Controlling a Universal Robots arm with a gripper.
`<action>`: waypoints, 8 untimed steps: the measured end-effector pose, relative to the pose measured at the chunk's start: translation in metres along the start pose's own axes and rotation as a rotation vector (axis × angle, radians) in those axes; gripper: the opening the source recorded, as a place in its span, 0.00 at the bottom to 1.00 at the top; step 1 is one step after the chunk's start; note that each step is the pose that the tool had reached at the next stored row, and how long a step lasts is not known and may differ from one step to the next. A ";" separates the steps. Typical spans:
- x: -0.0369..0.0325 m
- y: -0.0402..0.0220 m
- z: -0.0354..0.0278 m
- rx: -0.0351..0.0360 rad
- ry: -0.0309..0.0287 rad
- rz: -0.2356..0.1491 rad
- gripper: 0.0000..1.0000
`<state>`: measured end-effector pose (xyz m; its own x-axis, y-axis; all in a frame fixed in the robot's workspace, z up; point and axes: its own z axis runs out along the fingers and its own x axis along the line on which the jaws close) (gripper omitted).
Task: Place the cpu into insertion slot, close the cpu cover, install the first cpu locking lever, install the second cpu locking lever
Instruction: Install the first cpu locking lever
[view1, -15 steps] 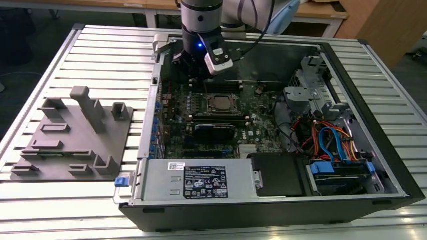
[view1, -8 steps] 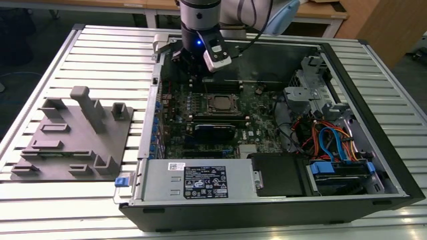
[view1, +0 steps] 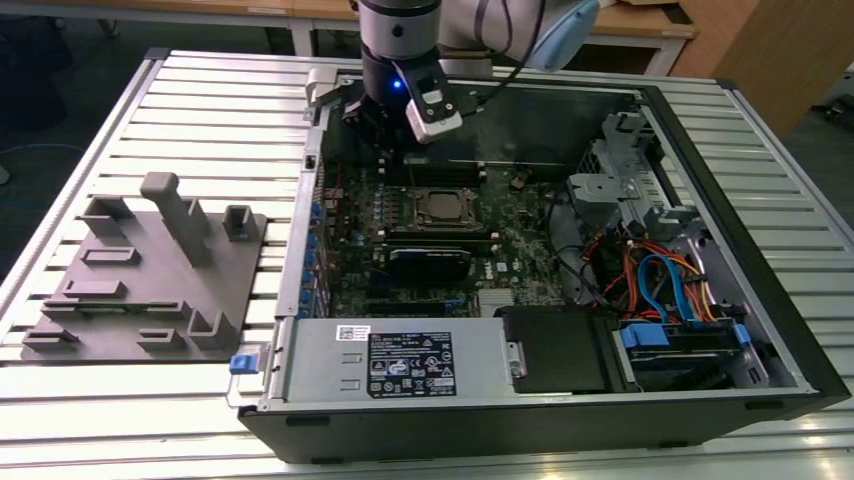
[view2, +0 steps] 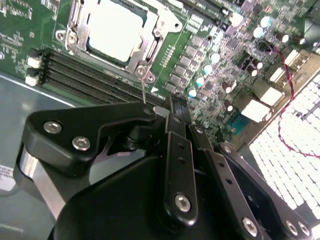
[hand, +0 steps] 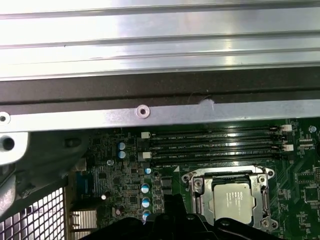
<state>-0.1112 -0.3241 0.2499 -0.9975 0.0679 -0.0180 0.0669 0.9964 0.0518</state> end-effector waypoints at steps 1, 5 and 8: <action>0.0001 0.0003 -0.0002 0.0000 -0.0001 0.000 0.10; 0.0004 0.0017 -0.0024 0.0001 0.0000 -0.002 0.10; 0.0005 0.0041 -0.0037 0.0000 0.0000 -0.005 0.10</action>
<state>-0.1115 -0.3201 0.2539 -0.9978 0.0631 -0.0182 0.0621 0.9967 0.0517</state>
